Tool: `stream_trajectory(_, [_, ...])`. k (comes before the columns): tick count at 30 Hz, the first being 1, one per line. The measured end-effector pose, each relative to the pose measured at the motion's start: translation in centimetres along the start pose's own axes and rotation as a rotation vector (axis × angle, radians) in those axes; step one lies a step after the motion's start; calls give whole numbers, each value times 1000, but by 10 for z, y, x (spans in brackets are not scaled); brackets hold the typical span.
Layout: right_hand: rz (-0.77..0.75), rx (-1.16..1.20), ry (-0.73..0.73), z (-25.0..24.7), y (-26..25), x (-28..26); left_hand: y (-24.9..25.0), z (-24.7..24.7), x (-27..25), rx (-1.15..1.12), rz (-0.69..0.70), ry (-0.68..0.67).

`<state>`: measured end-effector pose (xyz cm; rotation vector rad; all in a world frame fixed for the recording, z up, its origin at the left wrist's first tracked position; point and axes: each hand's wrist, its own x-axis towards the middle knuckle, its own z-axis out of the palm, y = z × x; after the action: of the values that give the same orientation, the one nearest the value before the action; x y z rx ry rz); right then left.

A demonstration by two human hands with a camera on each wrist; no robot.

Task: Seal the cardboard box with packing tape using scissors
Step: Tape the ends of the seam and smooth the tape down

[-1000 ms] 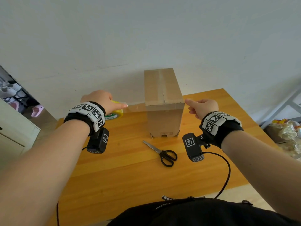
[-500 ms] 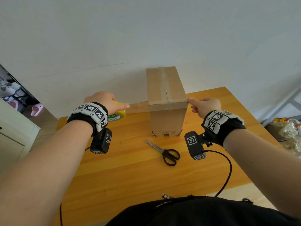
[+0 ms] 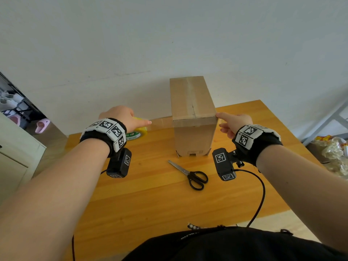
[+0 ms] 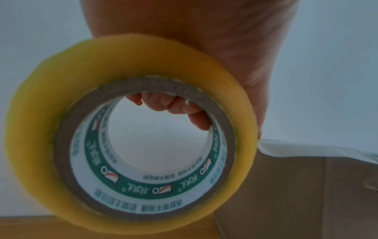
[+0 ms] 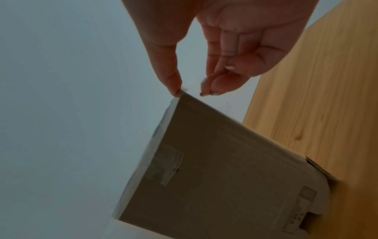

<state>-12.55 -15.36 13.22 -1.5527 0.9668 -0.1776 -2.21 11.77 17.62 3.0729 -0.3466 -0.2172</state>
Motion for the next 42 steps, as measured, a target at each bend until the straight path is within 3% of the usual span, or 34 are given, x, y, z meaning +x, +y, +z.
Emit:
stream_trajectory(7, [-122, -204, 48, 0, -7, -3, -1, 1, 1, -4, 11, 15])
stream_trajectory(16, [-161, -431, 137, 1, -10, -14, -3, -1, 0, 0, -2, 45])
stream_trajectory(18, [-298, -493, 238, 4, -11, -17, -4, -1, 1, 7, 2, 43])
stream_trajectory(20, [-573, -614, 266, 13, -11, -22, -4, 0, 2, 6, 6, 36])
stream_trajectory(23, [-939, -860, 59, 40, -7, -36, -5, -1, 3, 4, 11, 21])
stream_trajectory(25, [-1055, -1055, -84, 58, -1, -40, -6, -1, 2, -12, 14, 14])
stream_trajectory(29, [-1036, -1143, -188, 71, 14, -40, -10, 1, 3, -64, 17, -6])
stream_trajectory(37, [-1061, -1103, -190, 71, 18, -32, -13, 7, 10, -356, 15, -189])
stream_trajectory(42, [-1076, -1072, -176, 70, 17, -29, -4, 10, 9, -418, 18, -226])
